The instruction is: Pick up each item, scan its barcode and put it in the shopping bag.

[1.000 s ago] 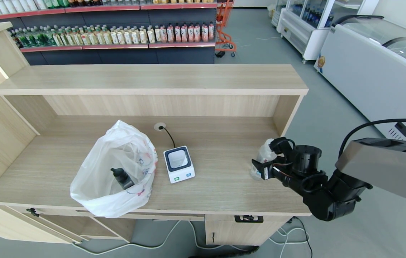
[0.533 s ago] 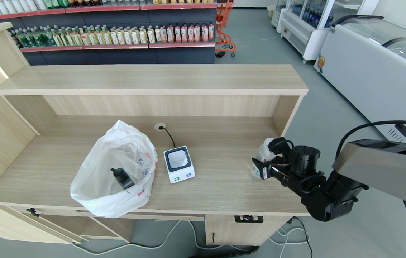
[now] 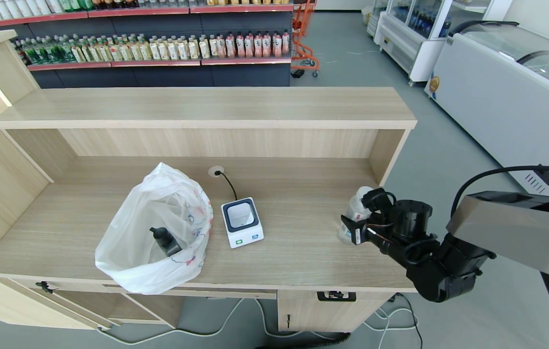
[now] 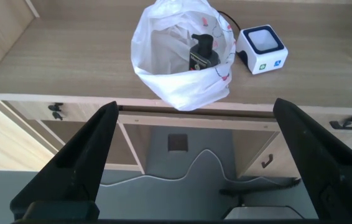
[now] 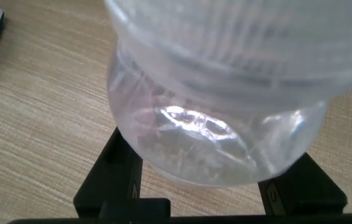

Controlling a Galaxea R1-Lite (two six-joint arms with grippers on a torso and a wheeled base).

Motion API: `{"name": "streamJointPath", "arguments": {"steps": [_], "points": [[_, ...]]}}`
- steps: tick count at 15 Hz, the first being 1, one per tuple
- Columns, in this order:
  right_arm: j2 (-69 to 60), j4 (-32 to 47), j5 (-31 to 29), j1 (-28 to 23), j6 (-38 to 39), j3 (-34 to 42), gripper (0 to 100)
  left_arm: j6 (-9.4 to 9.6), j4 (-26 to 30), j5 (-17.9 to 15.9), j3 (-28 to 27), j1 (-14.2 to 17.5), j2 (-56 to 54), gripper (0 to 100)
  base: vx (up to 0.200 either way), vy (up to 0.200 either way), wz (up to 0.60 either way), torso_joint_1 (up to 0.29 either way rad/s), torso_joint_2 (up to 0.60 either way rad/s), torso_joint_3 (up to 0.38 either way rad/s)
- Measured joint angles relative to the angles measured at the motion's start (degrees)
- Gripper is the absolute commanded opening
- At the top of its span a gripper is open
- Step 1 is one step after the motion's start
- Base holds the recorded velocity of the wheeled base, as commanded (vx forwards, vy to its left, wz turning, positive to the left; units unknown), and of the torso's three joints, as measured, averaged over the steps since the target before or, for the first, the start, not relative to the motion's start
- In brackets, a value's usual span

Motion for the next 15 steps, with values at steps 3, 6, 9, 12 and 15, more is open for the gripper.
{"name": "streamJointPath", "arguments": {"steps": [3,6,9,12,15], "points": [[-0.01,-0.09,-0.05,0.2,-0.05,-0.05,0,0.02,0.0,0.0,0.0,0.0,0.0,100,0.0,0.0,0.0,0.0,0.0,0.0],[-2.82,2.33,0.09,-0.11,1.29,0.32,0,0.02,0.0,0.0,0.0,0.0,0.0,100,0.0,0.0,0.0,0.0,0.0,0.0],[-9.92,10.68,0.44,-0.26,5.12,0.15,0,0.02,0.0,0.0,0.0,0.0,0.0,100,0.0,0.0,0.0,0.0,0.0,0.0],[-23.21,24.44,5.6,0.85,13.39,-0.49,0,0.02,0.0,0.0,0.0,0.0,0.0,100,0.0,0.0,0.0,0.0,0.0,0.0],[-39.28,40.79,20.53,3.91,23.5,-2.5,0,0.02,0.0,0.0,0.0,0.0,0.0,100,0.0,0.0,0.0,0.0,0.0,0.0]]}}
